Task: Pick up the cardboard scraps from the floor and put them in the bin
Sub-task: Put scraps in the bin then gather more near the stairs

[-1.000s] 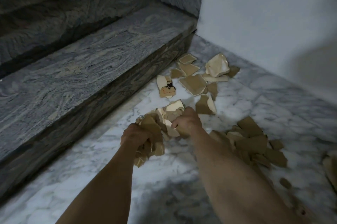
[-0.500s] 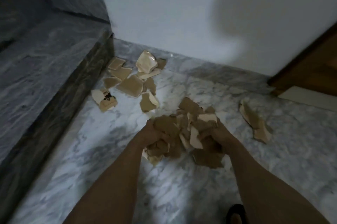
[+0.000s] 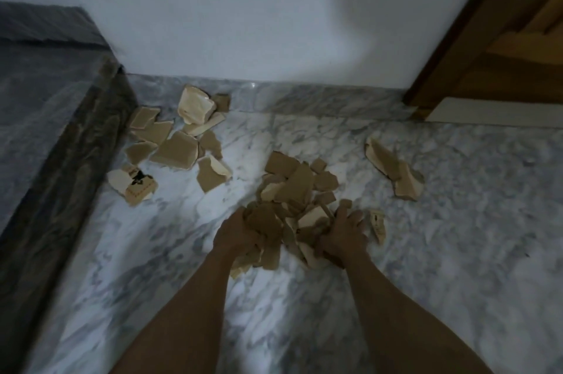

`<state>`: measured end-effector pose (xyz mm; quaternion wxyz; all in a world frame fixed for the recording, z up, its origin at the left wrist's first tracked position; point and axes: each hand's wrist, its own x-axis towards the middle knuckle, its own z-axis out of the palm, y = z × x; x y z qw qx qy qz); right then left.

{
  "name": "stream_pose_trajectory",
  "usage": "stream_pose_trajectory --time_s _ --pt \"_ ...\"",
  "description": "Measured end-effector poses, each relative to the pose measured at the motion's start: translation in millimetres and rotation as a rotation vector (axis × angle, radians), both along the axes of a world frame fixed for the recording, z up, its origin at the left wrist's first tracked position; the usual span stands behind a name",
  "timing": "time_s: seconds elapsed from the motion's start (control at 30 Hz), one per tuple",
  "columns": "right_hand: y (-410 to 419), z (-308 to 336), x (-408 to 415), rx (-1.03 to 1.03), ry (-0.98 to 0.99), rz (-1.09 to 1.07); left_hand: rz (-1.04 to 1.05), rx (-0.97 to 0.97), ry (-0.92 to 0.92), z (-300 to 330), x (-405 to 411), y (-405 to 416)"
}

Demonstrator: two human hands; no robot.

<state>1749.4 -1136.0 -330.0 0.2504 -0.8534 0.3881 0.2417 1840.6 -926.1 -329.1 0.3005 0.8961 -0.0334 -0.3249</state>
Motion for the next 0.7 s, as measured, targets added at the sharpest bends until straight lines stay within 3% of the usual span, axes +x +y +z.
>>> stream_pose_trajectory --time_s 0.13,0.27,0.4,0.57,0.7 --pt "-3.8 7.4 2.9 -0.007 -0.028 0.008 0.069 -0.061 0.049 5.2 -3.5 -2.1" --pt "-22.1 20.3 2.0 0.298 -0.095 -0.075 0.251 -0.254 0.146 5.9 -6.2 2.8" --pt "-39.6 50.1 -2.3 0.605 -0.335 -0.306 0.425 -0.454 0.271 32.9 -8.5 -1.6" --pt "-53.2 130.9 -4.2 0.794 -0.442 -0.432 0.427 -0.522 0.367 115.3 -11.9 -34.0" --pt "-67.3 221.2 -17.0 0.897 -0.468 -0.588 0.402 -0.512 0.433 220.1 -10.5 -65.1"
